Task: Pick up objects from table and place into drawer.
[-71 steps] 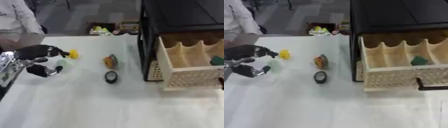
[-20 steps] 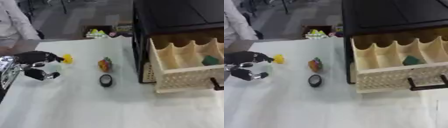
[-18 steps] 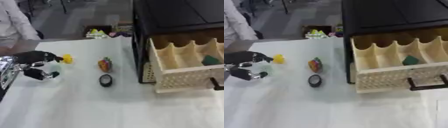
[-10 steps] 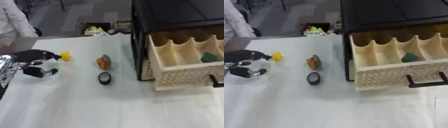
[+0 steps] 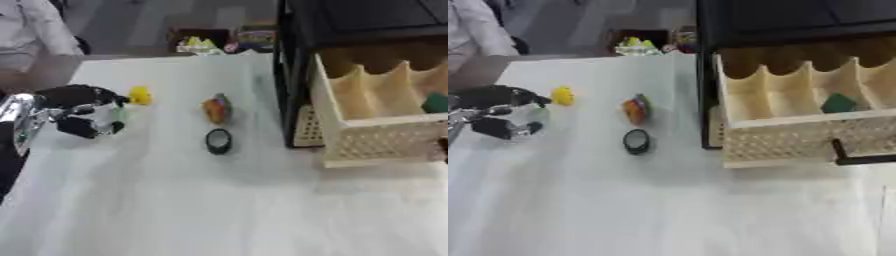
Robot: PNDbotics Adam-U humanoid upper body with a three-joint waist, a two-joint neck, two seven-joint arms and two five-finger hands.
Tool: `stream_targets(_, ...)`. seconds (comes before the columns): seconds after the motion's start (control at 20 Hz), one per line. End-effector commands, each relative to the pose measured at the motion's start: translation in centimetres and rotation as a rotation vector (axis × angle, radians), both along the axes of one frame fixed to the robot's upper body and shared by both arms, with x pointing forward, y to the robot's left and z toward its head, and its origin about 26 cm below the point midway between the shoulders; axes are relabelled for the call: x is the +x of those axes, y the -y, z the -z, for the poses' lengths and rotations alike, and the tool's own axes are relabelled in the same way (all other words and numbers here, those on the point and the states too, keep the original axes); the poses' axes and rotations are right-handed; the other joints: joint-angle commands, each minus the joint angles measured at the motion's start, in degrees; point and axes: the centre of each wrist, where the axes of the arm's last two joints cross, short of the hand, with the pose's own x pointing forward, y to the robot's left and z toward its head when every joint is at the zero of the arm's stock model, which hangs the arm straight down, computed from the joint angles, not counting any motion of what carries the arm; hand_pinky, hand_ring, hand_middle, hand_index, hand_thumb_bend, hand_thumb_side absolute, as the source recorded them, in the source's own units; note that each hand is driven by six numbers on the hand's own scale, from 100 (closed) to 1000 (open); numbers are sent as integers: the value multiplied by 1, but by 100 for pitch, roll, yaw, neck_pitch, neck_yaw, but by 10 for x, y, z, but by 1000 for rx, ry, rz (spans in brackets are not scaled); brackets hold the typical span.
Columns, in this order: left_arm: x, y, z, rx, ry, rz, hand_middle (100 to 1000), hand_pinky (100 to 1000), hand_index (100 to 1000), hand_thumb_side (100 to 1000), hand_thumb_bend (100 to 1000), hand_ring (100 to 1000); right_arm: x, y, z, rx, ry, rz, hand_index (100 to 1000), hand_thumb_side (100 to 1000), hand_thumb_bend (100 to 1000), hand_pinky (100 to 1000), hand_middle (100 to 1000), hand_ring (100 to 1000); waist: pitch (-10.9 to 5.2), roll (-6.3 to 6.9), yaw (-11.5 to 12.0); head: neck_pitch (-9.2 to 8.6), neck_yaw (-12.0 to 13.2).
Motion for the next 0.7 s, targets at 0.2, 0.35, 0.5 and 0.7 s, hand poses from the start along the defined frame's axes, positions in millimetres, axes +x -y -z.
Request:
stream_targets(0.2, -7, -15, -23, 31, 45, -40, 804, 795, 1000, 1000, 215, 890, -5, 1, -7, 3, 30, -1, 678, 619, 128, 239, 509, 471, -101, -59, -11, -5, 33)
stream_targets(0.35, -7, -15, -22, 29, 52, -41, 819, 797, 1000, 1000, 208, 893, -4, 1, -6, 6, 28, -4, 678, 619, 127, 239, 508, 471, -103, -62, -16, -42, 20)
stream_targets(0.5, -7, -17, -23, 25, 64, -54, 834, 802, 1000, 1000, 211, 903, -4, 1, -6, 9, 27, -2, 677, 619, 126, 239, 507, 471, -103, -65, -31, -86, 2)
stream_targets(0.7, -9, -20, -23, 19, 89, -82, 833, 798, 1000, 1000, 204, 903, -4, 2, -5, 10, 26, -4, 674, 618, 125, 237, 505, 469, -100, -63, -42, -144, -16)
